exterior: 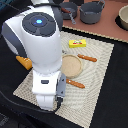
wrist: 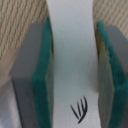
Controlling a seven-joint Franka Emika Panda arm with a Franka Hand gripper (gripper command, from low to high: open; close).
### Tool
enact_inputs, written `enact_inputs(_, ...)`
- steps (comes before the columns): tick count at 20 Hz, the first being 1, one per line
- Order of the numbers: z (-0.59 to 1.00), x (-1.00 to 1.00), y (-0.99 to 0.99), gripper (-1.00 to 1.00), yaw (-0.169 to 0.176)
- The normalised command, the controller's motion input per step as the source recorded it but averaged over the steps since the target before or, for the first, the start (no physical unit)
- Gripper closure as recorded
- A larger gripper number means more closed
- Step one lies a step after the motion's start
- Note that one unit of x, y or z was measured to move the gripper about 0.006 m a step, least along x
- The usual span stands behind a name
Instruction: Interact with the objects in diverse but meaningful ways.
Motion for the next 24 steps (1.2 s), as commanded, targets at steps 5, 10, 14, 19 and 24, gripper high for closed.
enact_inputs(5,1.00,0.08,0.34,1.00,0.000)
enact_inputs(10,1.00,0.01,0.50,1.00,0.004)
enact_inputs(14,0.99,0.00,0.57,1.00,0.017)
enact_inputs(19,0.57,-0.16,0.66,1.00,0.031)
enact_inputs(24,0.07,-0.38,0.66,1.00,0.011)
